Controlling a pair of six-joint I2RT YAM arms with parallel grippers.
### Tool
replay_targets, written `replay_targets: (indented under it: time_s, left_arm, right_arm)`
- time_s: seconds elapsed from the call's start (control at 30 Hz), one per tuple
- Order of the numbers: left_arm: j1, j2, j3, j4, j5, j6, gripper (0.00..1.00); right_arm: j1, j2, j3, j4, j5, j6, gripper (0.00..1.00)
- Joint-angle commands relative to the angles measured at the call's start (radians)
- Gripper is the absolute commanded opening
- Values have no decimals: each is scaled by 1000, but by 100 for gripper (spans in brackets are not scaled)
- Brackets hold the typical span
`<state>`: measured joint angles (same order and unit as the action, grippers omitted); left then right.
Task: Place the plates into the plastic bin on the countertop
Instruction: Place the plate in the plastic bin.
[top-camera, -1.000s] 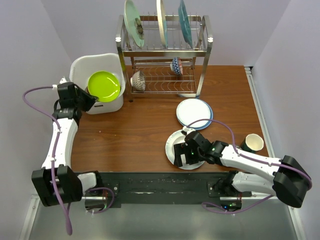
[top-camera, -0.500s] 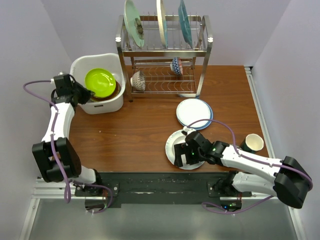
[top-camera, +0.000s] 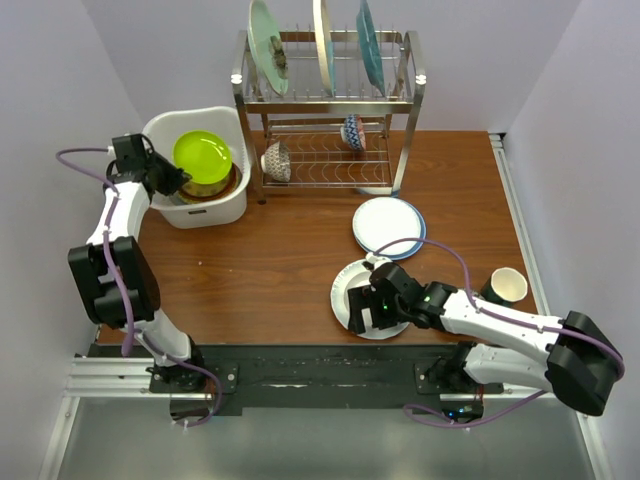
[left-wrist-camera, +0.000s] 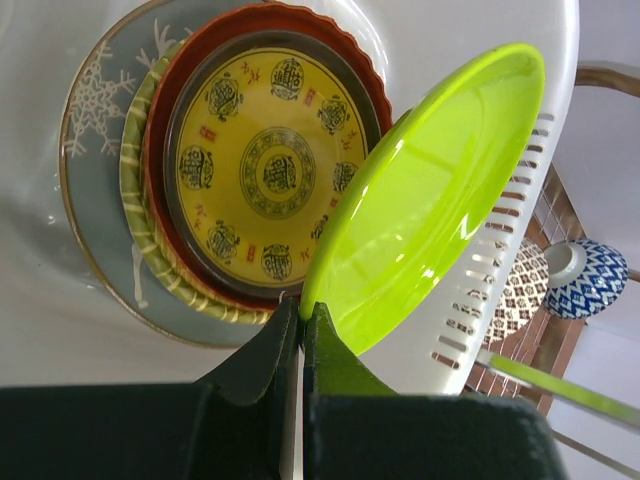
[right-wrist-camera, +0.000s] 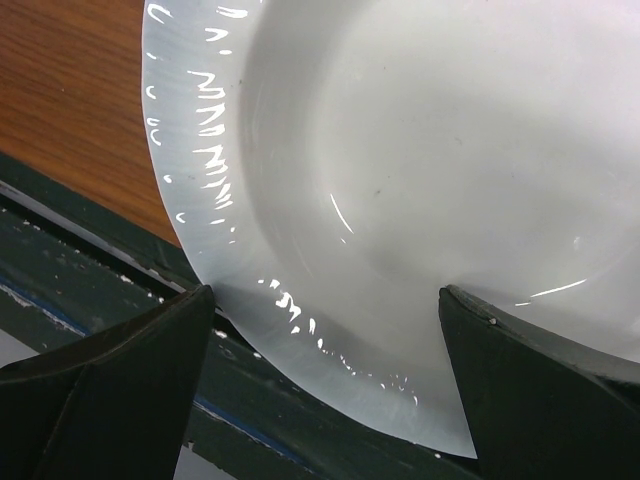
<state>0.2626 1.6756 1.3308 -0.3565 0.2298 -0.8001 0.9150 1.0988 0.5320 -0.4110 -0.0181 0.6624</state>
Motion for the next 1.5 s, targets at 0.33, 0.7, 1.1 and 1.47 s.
replay_targets:
  time_s: [0.33, 0.7, 1.1, 1.47]
  left_arm:
    - [23, 170, 191, -47, 53, 13, 0]
    - [24, 230, 192, -73, 39, 47, 19]
    - [26, 176, 231, -101, 32, 108, 89]
    - [26, -59, 232, -47, 135, 121, 100]
  right_arm:
    - [1, 33, -9, -57, -11, 11, 99]
    - [1, 30, -10, -58, -14, 11, 99]
    - [2, 12, -15, -61, -14, 13, 99]
    - [2, -19, -4, -78, -11, 14, 99]
